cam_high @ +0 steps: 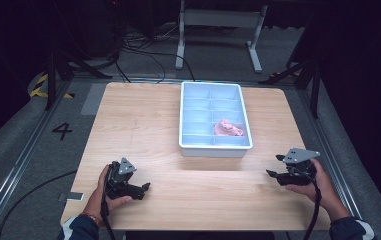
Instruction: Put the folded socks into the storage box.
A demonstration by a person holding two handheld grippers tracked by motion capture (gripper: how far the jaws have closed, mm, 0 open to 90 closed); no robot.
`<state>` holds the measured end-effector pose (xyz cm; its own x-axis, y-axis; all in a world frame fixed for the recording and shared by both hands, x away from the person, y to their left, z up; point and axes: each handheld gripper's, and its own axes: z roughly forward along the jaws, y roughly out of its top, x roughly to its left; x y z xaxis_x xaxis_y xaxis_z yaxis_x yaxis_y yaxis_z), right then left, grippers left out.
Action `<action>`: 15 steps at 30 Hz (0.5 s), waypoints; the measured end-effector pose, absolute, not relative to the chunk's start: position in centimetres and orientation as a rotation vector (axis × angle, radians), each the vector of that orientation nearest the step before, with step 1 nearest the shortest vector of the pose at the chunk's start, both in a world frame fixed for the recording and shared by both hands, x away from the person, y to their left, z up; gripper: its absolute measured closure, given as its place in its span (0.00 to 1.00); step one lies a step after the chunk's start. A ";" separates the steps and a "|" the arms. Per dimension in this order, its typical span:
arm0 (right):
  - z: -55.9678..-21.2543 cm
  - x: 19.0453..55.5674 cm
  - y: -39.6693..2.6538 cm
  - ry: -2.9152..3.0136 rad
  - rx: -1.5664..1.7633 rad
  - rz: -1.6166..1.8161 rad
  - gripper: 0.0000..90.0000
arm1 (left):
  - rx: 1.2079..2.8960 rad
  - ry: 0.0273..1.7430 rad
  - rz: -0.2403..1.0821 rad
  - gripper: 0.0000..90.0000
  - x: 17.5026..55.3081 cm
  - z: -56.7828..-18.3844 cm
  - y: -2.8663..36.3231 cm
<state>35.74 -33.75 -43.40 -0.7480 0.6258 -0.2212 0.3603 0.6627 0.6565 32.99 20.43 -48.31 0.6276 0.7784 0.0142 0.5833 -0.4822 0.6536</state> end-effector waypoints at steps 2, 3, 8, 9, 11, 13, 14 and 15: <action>-43.8 35.4 -34.1 2.446 0.781 0.837 0.38 | 2.234 1.062 0.413 0.01 33.0 -48.3 20.4; -43.9 35.3 -34.2 2.448 0.783 0.840 0.38 | 2.234 1.061 0.413 0.01 33.0 -48.3 20.4; -44.7 34.9 -34.8 2.447 0.802 0.850 0.38 | 2.234 1.061 0.413 0.01 33.0 -48.3 20.4; -44.9 34.8 -34.9 2.450 0.807 0.844 0.38 | 2.234 1.061 0.413 0.01 33.0 -48.3 20.4; -45.3 34.6 -35.2 2.453 0.826 0.843 0.37 | 2.233 1.061 0.413 0.01 33.0 -48.3 20.4; -45.6 34.3 -35.5 2.459 0.835 0.842 0.37 | 2.234 1.062 0.413 0.01 33.0 -48.3 20.4; -45.7 34.3 -35.6 2.456 0.837 0.844 0.37 | 2.233 1.065 0.407 0.01 33.0 -48.3 20.4; -45.9 34.2 -35.8 2.453 0.847 0.851 0.37 | 2.235 1.061 0.413 0.01 33.0 -48.3 20.4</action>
